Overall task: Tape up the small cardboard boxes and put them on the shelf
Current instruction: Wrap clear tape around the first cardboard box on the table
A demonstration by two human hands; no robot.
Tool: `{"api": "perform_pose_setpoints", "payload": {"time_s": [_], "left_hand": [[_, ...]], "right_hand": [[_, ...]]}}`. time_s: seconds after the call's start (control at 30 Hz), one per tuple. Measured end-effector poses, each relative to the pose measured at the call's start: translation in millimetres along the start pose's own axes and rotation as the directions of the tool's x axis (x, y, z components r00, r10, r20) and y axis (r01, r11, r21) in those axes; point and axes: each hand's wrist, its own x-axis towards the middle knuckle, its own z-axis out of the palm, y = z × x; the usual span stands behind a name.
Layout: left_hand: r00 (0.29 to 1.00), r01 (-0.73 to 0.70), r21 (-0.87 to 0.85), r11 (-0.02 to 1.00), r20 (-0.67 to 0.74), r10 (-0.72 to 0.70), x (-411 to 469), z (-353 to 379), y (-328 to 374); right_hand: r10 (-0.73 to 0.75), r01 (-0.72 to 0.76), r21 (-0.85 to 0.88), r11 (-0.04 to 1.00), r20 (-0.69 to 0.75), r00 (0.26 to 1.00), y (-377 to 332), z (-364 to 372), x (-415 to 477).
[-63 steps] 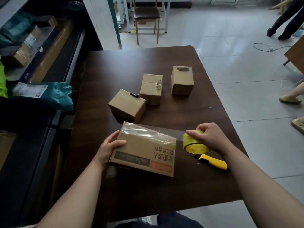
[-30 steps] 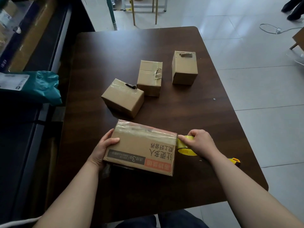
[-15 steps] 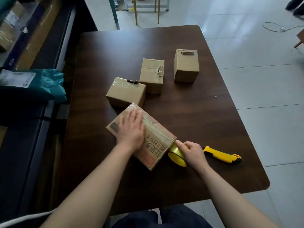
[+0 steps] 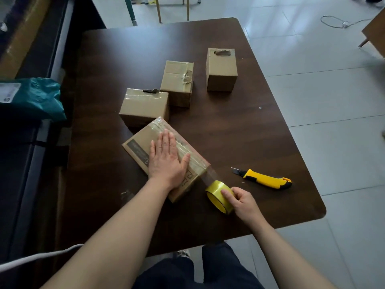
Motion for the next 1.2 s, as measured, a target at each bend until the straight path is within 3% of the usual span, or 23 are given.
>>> {"api": "perform_pose_setpoints", "payload": {"time_s": [0.23,0.33,0.47,0.53,0.63,0.7,0.8,0.87,0.93,1.0,1.1,1.2], "left_hand": [[0.999,0.041,0.018,0.999,-0.011,-0.041,-2,-4,3],[0.985,0.119,-0.027,0.993,-0.123,-0.122,-20,-3,16],[0.878,0.134,-0.346,0.929,-0.394,-0.273,-64,-4,40],[0.858,0.097,-0.484,0.87,-0.402,-0.319,-88,0,52],[0.879,0.172,-0.605,0.777,-0.261,-0.398,-118,11,75],[0.862,0.347,-0.665,0.662,-0.054,-0.505,-123,21,88],[0.72,0.6,-0.725,0.34,0.302,-0.625,-108,39,96],[0.659,0.603,-0.787,0.126,0.404,-0.634,-96,50,101],[0.659,0.557,-0.831,0.023,0.425,-0.621,-87,60,105],[0.687,0.509,-0.86,-0.049,0.44,-0.578,-80,61,108],[0.746,0.458,-0.863,-0.215,0.504,-0.436,-78,56,114],[0.772,0.461,-0.867,-0.192,0.498,-0.394,-77,55,118]], "right_hand": [[0.001,0.002,-0.07,0.998,0.033,0.999,2,-4,4],[-0.005,0.02,-0.196,0.98,0.075,0.997,-1,-9,8],[-0.03,0.08,-0.376,0.923,0.138,0.99,-7,-31,19],[-0.093,0.122,-0.424,0.897,0.089,0.992,-6,-47,28],[-0.161,0.127,-0.568,0.813,-0.009,0.987,0,-72,44],[-0.147,0.092,-0.703,0.705,-0.017,0.989,4,-85,54],[-0.055,0.037,-0.809,0.587,0.006,0.998,11,-99,64],[-0.027,0.043,-0.832,0.553,0.034,0.999,15,-105,68],[-0.009,0.077,-0.841,0.535,0.085,0.996,15,-110,71],[0.021,0.13,-0.811,0.571,0.172,0.985,12,-114,74],[-0.019,0.22,-0.654,0.724,0.3,0.954,-4,-119,76],[-0.144,0.324,-0.498,0.804,0.366,0.919,-33,-120,69]]}}
